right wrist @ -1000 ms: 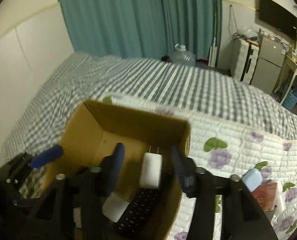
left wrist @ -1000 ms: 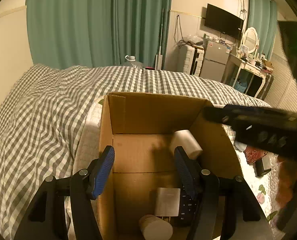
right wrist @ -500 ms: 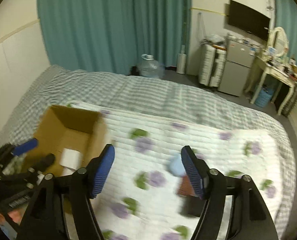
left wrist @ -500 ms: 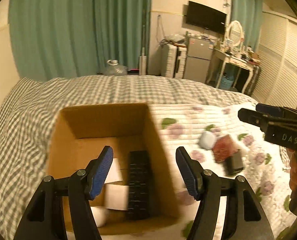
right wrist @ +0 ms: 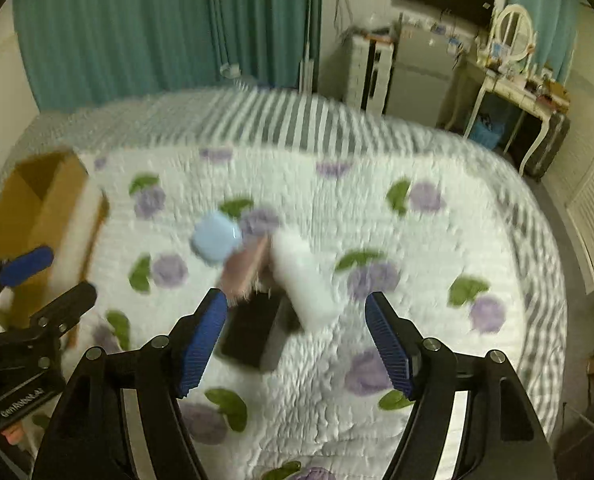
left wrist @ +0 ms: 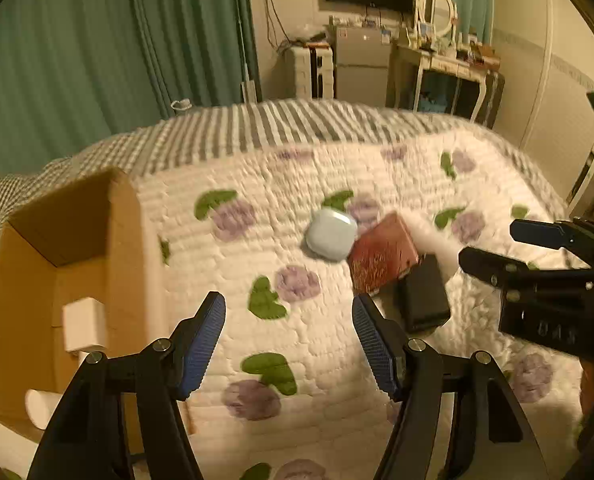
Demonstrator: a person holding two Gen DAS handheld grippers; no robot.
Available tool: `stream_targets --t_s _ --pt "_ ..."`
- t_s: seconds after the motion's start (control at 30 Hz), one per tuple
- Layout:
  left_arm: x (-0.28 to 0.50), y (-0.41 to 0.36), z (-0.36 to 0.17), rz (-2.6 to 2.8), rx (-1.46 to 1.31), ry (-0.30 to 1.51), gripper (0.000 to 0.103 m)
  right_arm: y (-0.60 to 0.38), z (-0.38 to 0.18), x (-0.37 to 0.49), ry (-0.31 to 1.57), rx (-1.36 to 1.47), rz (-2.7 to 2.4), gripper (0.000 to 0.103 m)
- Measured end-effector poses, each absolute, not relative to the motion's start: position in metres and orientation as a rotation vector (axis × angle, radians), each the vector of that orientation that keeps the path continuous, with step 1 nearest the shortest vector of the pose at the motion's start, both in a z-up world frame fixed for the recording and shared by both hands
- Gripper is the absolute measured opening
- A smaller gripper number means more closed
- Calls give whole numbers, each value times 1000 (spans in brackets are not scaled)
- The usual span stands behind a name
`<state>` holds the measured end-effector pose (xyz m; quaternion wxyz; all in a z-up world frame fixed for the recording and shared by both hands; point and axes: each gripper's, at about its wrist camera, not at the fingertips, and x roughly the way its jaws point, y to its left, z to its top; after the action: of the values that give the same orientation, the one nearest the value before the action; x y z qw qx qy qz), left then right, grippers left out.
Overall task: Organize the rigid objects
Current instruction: 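Grasp the black power bank with the right gripper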
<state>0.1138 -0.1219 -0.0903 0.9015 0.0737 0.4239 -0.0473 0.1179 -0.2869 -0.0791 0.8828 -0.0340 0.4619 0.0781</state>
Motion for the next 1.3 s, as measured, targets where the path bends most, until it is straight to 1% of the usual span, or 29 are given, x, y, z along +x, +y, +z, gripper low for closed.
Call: stream_targets --t_s 0.17,0.23,0.27,0.3,0.47,0.73,0.93,1.03,1.1,1.3 --pt "118 -127 -120 -84 162 906 69 -286 -103 112 1009 -65 191 71" --pt "119 -128 -125 -79 176 898 69 -285 -105 110 1018 -51 213 64" --pt "120 -128 -128 -78 183 895 69 -283 -108 110 1034 -44 232 55" --pt "121 -127 -130 -79 184 896 69 -279 -109 112 1046 -42 242 53" --pt "123 -119 -135 -57 160 902 69 -260 -125 117 1099 -61 252 53" --pt "125 -101 -138 -37 116 920 69 -257 -152 133 1164 -4 182 53" --pt "124 -102 -139 -33 128 920 69 -240 -168 146 1145 -129 129 53" --pt "123 -102 -138 -32 130 922 69 -244 -163 143 1132 -115 145 47" --pt "122 -104 -136 -31 130 918 69 -249 -154 137 1103 -131 147 40" --pt "122 -119 -135 -59 147 915 69 -271 -129 121 1039 -67 176 38"
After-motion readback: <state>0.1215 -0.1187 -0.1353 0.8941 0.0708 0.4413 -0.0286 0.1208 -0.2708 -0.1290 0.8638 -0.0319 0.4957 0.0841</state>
